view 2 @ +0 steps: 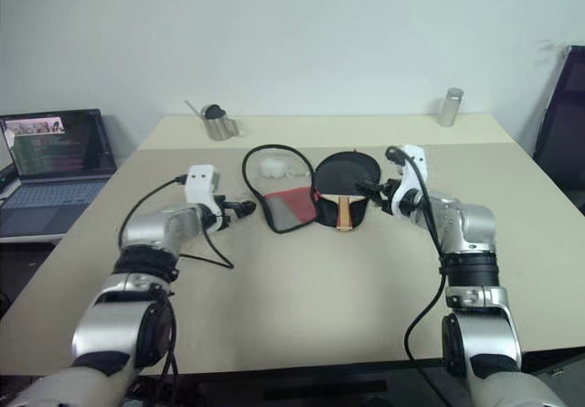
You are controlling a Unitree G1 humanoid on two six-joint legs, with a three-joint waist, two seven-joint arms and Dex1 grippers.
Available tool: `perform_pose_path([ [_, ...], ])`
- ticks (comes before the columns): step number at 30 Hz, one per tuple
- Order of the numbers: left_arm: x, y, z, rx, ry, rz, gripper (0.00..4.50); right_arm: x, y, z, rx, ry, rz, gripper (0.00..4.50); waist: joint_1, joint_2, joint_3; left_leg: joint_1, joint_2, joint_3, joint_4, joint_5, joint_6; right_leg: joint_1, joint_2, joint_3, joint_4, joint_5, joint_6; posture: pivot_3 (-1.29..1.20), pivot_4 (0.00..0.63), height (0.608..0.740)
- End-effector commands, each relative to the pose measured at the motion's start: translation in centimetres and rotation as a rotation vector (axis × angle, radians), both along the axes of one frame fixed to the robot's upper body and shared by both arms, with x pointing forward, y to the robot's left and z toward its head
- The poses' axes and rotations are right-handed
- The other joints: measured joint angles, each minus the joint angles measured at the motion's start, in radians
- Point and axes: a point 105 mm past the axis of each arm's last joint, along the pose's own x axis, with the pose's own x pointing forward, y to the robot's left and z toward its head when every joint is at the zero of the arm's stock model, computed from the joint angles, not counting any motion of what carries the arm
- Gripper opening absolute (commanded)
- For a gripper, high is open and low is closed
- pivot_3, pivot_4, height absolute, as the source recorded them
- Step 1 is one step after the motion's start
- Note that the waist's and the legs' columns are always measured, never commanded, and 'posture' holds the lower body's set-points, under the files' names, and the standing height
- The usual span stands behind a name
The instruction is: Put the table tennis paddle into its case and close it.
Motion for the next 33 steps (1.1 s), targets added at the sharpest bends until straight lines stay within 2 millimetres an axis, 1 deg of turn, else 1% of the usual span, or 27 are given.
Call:
perform_pose_path([
  [1,0.9,-0.5,1.0,0.029,-0.045,0.007,4.50,-1.2,1.5,2.1,0.009,-0.097,0.085,3.40,0.001,0.000,0.000,0.000,0.000,0.000,0.000,0.000,0.000,0.000,0.000,0.000,0.000,0.000,0.000,0.00,0.150,0.740],
  [3,1.2,-1.0,0.9,0.022,-0.046,0.020,4.12,-1.5,1.8,2.3,0.010,-0.110,0.096,3.44,0.003,0.000,0.000,-0.001,0.000,0.000,0.000,0.000,0.000,-0.001,-0.001,0.000,0.000,0.000,0.000,0.00,0.150,0.740],
  [5,1.4,-1.5,0.9,0.028,-0.049,0.014,3.57,-1.6,1.7,2.2,0.007,-0.112,0.087,3.44,0.004,0.000,0.000,-0.001,-0.001,-0.001,0.000,0.000,0.000,-0.001,-0.001,-0.001,0.000,0.000,0.000,0.00,0.150,0.740],
  [8,1.5,-2.1,0.8,0.040,-0.049,0.005,2.52,-1.7,1.6,2.2,0.005,-0.112,0.082,3.44,0.004,0.000,0.000,-0.001,-0.001,0.000,0.000,0.000,0.000,-0.001,-0.001,-0.001,0.000,0.000,0.000,0.00,0.150,0.740],
  [13,1.7,-4.3,0.6,0.033,-0.045,-0.042,0.69,-2.1,1.7,2.3,0.001,-0.118,0.091,3.44,0.005,0.000,0.000,-0.001,-0.001,-0.001,0.000,0.000,0.000,-0.001,-0.002,-0.001,0.000,0.000,0.000,0.00,0.150,0.740],
  [15,1.8,-5.2,0.7,0.022,-0.053,-0.060,0.03,-2.2,1.8,2.4,0.002,-0.122,0.091,3.44,0.005,0.000,0.000,-0.001,-0.002,0.000,0.000,0.000,0.000,-0.001,-0.002,-0.001,0.000,0.000,0.000,0.00,0.150,0.740],
  [18,1.9,-6.3,1.3,0.007,-0.080,-0.084,0.03,-2.3,1.8,2.5,0.001,-0.126,0.087,3.44,0.004,0.000,0.000,-0.001,-0.002,-0.001,0.000,0.000,0.000,-0.001,-0.002,-0.001,0.000,0.000,0.000,0.00,0.150,0.740],
  [21,2.3,-7.3,2.9,-0.011,-0.173,-0.109,0.03,-2.4,1.6,2.4,-0.001,-0.129,0.078,3.44,0.004,0.000,0.000,-0.001,-0.002,-0.001,0.000,0.000,0.000,-0.001,-0.002,-0.001,0.000,0.000,0.000,0.00,0.150,0.740],
  [23,2.6,-8.6,5.4,-0.035,-0.307,-0.149,0.03,-2.3,1.3,2.5,0.001,-0.133,0.065,3.44,0.005,-0.001,0.000,-0.001,-0.002,-0.001,0.000,0.000,0.000,-0.001,-0.002,-0.001,0.000,0.000,0.000,0.00,0.150,0.740],
  [24,2.6,-9.6,6.6,-0.060,-0.360,-0.187,0.03,-2.3,1.1,2.6,0.001,-0.136,0.058,3.44,0.006,-0.001,0.000,-0.001,-0.002,-0.001,0.000,0.000,0.000,-0.001,-0.002,-0.001,0.000,0.000,0.000,0.00,0.150,0.740],
  [25,2.4,-10.5,7.4,-0.082,-0.393,-0.222,0.03,-2.2,0.9,2.6,-0.001,-0.138,0.052,3.44,0.006,-0.001,0.000,-0.002,-0.002,-0.001,0.001,0.000,0.000,-0.001,-0.002,-0.001,0.000,0.000,0.000,0.00,0.150,0.740],
  [26,2.3,-11.3,7.8,-0.083,-0.407,-0.252,0.03,-2.2,0.8,2.6,-0.003,-0.140,0.046,3.44,0.008,-0.001,0.000,-0.002,-0.002,-0.001,0.001,0.000,0.000,-0.001,-0.002,-0.001,0.000,0.000,0.000,0.00,0.150,0.740],
  [28,2.0,-13.0,8.1,-0.070,-0.421,-0.314,0.03,-2.1,0.4,2.8,-0.003,-0.144,0.030,3.44,0.012,-0.001,0.000,-0.002,-0.002,-0.001,0.001,0.000,0.000,-0.001,-0.002,-0.001,0.000,0.000,0.000,0.00,0.150,0.740],
  [30,1.4,-15.3,8.2,-0.057,-0.429,-0.391,0.03,-1.9,-0.1,2.9,-0.005,-0.148,0.009,3.44,0.011,-0.001,0.000,-0.002,-0.002,0.000,0.001,0.000,0.000,-0.001,-0.002,-0.001,0.000,0.000,0.000,0.00,0.150,0.740],
  [31,1.0,-16.5,8.1,-0.060,-0.430,-0.428,0.03,-1.8,-0.3,3.0,-0.005,-0.150,0.000,3.44,0.011,-0.001,0.000,-0.002,-0.002,0.000,0.001,0.000,0.000,-0.001,-0.002,-0.001,0.000,0.000,0.000,0.00,0.150,0.740],
  [32,0.8,-17.2,8.1,-0.062,-0.430,-0.450,0.03,-1.8,-0.4,3.0,-0.005,-0.150,-0.006,3.44,0.011,-0.001,0.000,-0.002,-0.002,0.000,0.001,0.000,0.000,-0.001,-0.002,-0.001,0.000,0.000,0.000,0.00,0.150,0.740],
  [33,0.5,-18.1,7.7,-0.052,-0.411,-0.475,0.03,-1.7,-0.5,3.0,-0.005,-0.150,-0.015,3.44,0.010,-0.001,0.000,-0.002,-0.002,0.000,0.001,0.000,0.000,-0.001,-0.002,-0.001,0.000,0.000,0.000,0.00,0.150,0.740],
])
